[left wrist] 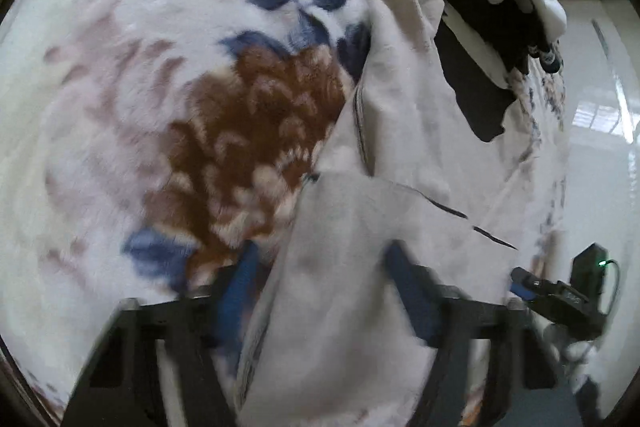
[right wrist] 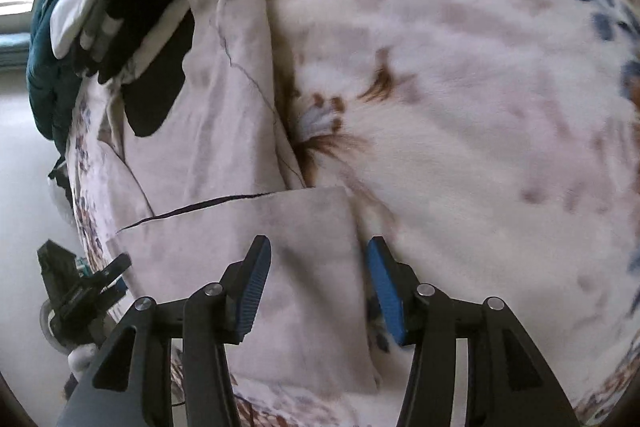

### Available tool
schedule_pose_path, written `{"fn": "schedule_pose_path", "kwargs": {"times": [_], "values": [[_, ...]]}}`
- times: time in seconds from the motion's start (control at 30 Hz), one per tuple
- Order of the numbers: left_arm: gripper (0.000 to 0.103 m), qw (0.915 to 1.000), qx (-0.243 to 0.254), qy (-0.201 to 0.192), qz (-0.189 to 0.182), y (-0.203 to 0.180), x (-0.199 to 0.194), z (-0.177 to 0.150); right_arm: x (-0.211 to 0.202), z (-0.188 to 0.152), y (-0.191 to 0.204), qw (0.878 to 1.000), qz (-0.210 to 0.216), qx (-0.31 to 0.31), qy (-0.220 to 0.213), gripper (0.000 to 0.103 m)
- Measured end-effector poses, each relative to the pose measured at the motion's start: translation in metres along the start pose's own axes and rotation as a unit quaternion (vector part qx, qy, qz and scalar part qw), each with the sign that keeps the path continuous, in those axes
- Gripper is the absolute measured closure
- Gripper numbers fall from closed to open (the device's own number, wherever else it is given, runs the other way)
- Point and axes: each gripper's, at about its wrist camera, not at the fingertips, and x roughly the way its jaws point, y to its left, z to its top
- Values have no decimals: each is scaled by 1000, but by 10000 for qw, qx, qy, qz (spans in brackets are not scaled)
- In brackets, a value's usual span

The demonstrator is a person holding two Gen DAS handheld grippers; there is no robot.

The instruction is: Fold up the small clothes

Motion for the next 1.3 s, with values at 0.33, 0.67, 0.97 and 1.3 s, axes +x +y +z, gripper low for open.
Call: {"fn": "schedule_pose_path", "kwargs": {"times": [0.33,0.67,0.97,1.3], "values": [[87,9996,103,189,-188,6,13,13,28,18,32,9964,-681,-315,-382,95],[26,9923,1108,-542,-86,-60,-44,118,-24,94,66,9957,-633,-328,-589,42],[30,9534,2789,275,1115,-124,56,186,34,211,129,9688,-1782,-1688,-332,42],[100,9425,3252,7,767,-127,21,148,25,212,164,9654,-1476,-2123,-340,98]]}}
